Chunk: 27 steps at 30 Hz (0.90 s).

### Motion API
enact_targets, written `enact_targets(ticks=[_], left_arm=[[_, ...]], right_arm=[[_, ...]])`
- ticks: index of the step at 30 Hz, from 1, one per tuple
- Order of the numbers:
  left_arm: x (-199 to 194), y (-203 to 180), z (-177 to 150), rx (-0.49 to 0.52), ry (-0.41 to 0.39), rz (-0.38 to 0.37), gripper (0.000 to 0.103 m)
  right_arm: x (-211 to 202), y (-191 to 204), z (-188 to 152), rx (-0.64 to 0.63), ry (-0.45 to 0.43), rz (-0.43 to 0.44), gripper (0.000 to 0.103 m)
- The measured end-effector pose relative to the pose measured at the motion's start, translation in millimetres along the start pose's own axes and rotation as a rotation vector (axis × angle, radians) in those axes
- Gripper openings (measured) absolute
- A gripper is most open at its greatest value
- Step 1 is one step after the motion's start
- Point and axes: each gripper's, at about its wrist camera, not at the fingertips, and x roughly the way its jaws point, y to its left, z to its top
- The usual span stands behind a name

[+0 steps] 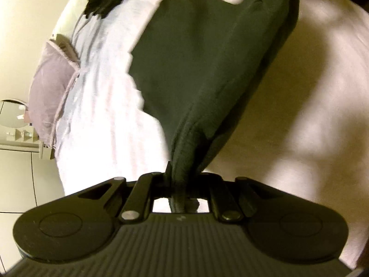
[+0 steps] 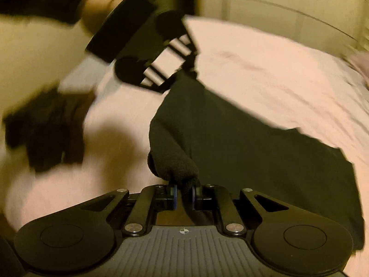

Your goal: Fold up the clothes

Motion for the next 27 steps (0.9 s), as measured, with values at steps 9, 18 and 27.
enact_targets(ticks=[9, 18, 27], left_arm=[[88, 127, 119, 0.051, -0.043, -0.068, 0.009], [238, 178, 222, -0.013, -0.034, -0.246, 0.024], [272, 215, 179, -0.380, 0.027, -0.292, 0.041]], right_arm=[[-63, -154, -12, 0.471, -0.178, -0.123, 0.009], [-26, -312, -123, 0.977, -0.090, -0.128, 0.010], [-46, -345, -180, 1.232, -0.134, -0.187, 0.047]])
